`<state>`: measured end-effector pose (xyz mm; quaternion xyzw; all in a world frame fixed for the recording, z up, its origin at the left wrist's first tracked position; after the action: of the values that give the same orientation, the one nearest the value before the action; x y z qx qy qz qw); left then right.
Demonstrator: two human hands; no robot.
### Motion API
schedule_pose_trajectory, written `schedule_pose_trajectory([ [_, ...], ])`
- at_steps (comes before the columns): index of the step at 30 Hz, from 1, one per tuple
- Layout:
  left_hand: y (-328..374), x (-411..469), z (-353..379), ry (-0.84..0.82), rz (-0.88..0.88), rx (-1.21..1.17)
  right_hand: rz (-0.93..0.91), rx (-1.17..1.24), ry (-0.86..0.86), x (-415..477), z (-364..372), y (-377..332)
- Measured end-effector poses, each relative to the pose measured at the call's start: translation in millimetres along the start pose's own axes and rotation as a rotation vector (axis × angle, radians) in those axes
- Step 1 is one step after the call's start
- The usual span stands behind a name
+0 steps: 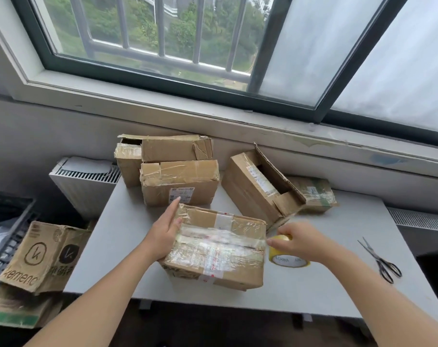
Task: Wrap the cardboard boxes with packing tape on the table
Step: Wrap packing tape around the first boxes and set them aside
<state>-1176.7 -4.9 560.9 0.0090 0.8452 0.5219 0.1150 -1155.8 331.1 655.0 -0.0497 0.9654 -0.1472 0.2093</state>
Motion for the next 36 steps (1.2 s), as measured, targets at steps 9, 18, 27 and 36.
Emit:
schedule_pose_trajectory([
  [9, 60, -17, 40, -0.164, 0.509, 1.006, 0.037, 0.212, 0.073, -6, 2, 23],
  [18, 73, -16, 69, -0.483, 0.386, 1.257, -0.021, 0.286, 0.048, -10, 0, 25],
  [27, 82, -12, 75, -0.521, 0.34, 1.215, -0.046, 0.318, 0.019, -8, 14, 31],
  [36, 74, -7, 75, -0.546, 0.287, 1.218, -0.026, 0.355, -0.049, -19, 22, 27],
])
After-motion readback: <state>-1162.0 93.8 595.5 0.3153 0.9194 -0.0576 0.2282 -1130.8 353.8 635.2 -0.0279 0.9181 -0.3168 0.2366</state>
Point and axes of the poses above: each hand's wrist, its own x-axis towards the middle knuckle, its own z-axis out of the palm, y = z × x, the point moved 9 cm from there along x, towards the middle knuckle, and after that the axes turned 3 degrees about x, right-handed, at the moved point
